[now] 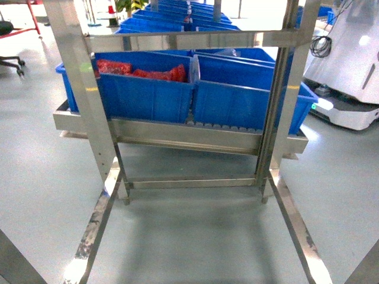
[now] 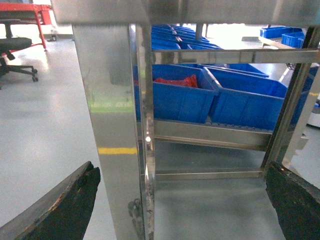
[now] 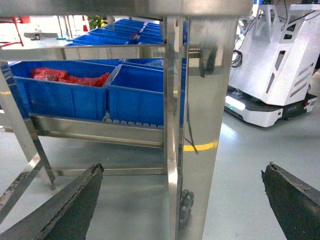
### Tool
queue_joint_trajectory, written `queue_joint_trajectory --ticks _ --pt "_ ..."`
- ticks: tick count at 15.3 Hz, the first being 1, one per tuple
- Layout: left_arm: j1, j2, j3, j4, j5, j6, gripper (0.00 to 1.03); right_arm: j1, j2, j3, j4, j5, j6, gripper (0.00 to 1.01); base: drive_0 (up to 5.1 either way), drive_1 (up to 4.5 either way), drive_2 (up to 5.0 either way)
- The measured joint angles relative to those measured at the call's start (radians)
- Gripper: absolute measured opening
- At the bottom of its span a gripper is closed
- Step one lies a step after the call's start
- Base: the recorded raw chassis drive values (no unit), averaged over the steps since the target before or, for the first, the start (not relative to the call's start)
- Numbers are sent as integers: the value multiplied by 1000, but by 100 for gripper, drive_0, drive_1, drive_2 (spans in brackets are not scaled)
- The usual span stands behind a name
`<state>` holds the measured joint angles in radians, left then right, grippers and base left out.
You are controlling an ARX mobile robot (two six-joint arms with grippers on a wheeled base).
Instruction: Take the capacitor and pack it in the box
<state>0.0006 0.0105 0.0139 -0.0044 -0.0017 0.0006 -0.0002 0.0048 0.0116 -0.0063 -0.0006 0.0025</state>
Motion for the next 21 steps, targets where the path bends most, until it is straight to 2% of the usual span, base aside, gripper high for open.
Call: queue_joint_trajectory --ticks 21 --pt "0 0 0 -3 2 0 98 0 0 0 1 0 0 98 0 0 0"
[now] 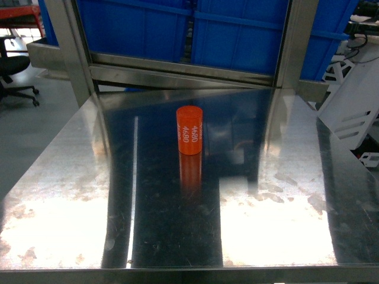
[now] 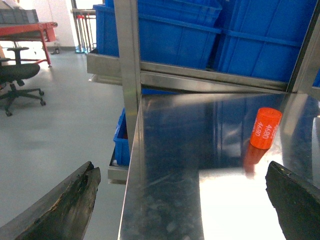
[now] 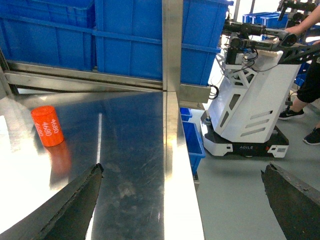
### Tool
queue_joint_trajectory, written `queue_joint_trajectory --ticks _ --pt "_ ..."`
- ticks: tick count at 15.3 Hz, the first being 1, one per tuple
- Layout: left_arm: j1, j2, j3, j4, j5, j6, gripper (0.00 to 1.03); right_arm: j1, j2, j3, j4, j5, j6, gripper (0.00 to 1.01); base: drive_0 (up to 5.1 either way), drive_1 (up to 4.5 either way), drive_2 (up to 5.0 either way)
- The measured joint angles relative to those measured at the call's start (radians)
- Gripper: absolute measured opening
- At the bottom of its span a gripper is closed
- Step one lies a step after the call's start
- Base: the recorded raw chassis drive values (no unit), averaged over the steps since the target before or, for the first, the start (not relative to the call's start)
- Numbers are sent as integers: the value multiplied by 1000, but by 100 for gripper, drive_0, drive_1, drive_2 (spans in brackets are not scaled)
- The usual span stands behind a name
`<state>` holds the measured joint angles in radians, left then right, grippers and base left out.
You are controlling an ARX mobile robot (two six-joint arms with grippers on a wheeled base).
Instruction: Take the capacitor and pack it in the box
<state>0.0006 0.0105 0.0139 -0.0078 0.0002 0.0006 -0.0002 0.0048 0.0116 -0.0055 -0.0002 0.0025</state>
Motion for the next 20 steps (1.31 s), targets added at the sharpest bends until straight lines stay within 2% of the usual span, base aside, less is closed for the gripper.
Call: queue_joint_trajectory --ticks 11,12,13,14,15,16,17,18,20 --pt "0 0 0 4 0 0 98 0 0 0 0 0 0 98 0 0 0" --pt "3 27 1 38 -37 -16 98 0 0 0 0 0 0 98 0 0 0" --pt "103 240 23 247 11 -42 98 0 0 0 1 -1 0 98 0 0 0" --pt "168 474 48 451 64 -46 98 0 0 0 0 0 0 98 0 0 0" --pt "158 709 84 657 113 -48 98 0 0 0 0 0 0 98 0 0 0" --pt "120 943 162 838 113 -76 98 0 0 0 1 0 0 98 0 0 0" --pt "74 1159 257 977 84 -82 98 0 0 0 1 0 0 98 0 0 0" --pt "11 1336 356 1043 59 -92 98 0 0 0 0 0 0 98 0 0 0" --pt "-124 1596 535 1011 43 -108 98 0 0 0 0 0 0 98 0 0 0"
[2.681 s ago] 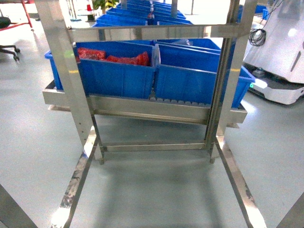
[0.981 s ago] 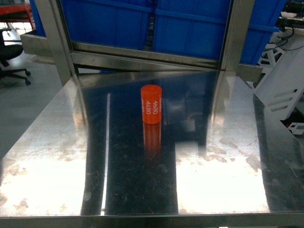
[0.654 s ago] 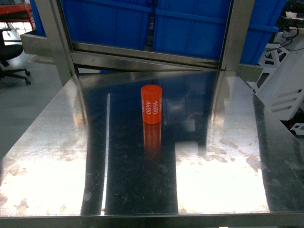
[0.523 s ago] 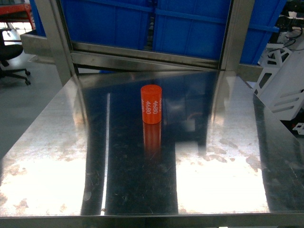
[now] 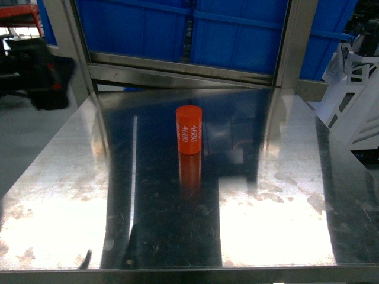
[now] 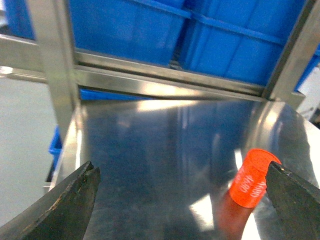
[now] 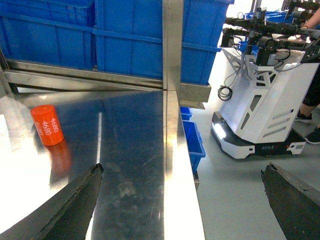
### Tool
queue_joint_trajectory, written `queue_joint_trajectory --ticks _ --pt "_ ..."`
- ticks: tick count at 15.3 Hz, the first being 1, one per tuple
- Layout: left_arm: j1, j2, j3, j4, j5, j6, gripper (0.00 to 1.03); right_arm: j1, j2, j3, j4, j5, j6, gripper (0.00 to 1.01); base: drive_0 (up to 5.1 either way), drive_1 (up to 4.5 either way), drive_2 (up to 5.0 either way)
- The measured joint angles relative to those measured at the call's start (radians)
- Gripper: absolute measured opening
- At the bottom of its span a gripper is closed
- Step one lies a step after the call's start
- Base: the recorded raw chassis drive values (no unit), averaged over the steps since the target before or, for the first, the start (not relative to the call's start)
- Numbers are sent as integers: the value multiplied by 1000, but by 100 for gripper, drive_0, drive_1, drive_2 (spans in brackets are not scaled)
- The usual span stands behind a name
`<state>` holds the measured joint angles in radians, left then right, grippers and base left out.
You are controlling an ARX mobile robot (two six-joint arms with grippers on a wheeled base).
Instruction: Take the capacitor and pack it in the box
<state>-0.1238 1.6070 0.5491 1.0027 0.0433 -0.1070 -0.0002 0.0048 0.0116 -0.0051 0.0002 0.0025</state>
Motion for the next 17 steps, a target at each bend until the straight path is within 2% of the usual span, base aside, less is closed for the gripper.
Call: queue_joint_trajectory --ticks 2,4,9,12,13,17 --pt "-132 169 197 -56 1 0 98 0 0 0 0 0 0 98 0 0 0" --pt "-201 280 337 -81 1 2 98 0 0 0 0 0 0 98 0 0 0" --pt "-229 345 403 -111 0 3 98 0 0 0 0 0 0 98 0 0 0" --pt "-252 448 504 -146 -18 10 98 0 0 0 0 0 0 98 0 0 0" --pt "-254 546 589 -222 -24 14 98 0 0 0 0 0 0 98 0 0 0" --pt "-253 644 702 -339 -9 38 98 0 0 0 0 0 0 98 0 0 0"
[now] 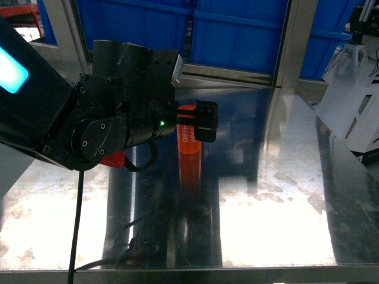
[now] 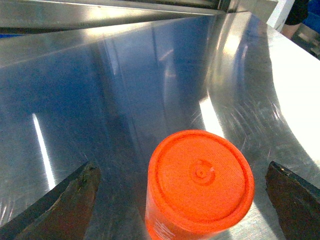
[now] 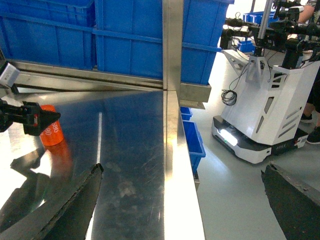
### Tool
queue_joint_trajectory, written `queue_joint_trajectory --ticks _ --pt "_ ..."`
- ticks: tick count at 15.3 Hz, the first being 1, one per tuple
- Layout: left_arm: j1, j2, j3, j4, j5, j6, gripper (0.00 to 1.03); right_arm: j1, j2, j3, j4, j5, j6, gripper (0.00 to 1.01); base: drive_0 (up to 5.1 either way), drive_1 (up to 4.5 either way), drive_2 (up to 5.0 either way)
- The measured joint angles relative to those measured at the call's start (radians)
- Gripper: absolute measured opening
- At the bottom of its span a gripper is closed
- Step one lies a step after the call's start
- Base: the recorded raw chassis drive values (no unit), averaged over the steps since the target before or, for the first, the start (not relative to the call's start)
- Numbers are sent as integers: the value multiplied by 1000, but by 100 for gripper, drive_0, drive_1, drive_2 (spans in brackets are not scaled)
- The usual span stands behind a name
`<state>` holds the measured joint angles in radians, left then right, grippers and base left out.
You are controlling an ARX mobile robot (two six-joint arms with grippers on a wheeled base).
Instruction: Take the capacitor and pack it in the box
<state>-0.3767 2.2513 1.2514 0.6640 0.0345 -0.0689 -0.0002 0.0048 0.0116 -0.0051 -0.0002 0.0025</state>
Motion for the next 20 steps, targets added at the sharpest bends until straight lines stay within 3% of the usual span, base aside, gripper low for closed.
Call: queue_joint_trajectory --ticks 3,5,6,8,10,13,16,19,20 --pt "-2 60 62 -70 -6 13 94 0 0 0 0 0 0 98 0 0 0" --pt "-5 79 94 -99 -3 -2 53 0 0 0 0 0 0 98 0 0 0" --pt "-5 79 97 -102 1 -4 47 0 0 0 0 0 0 98 0 0 0" --pt "-2 78 93 -85 8 -10 46 0 0 0 0 0 0 98 0 0 0" --pt "9 28 11 24 -17 -11 45 0 0 0 0 0 0 98 0 0 0" --pt "66 -289 -277 334 -39 26 45 0 0 0 0 1 0 98 0 0 0" --pt "113 -596 -557 468 -47 48 45 0 0 0 0 0 0 98 0 0 0" --pt "173 -908 -814 374 -63 40 45 0 0 0 0 1 0 98 0 0 0" --pt "227 -1095 -882 283 -61 23 45 0 0 0 0 1 0 98 0 0 0"
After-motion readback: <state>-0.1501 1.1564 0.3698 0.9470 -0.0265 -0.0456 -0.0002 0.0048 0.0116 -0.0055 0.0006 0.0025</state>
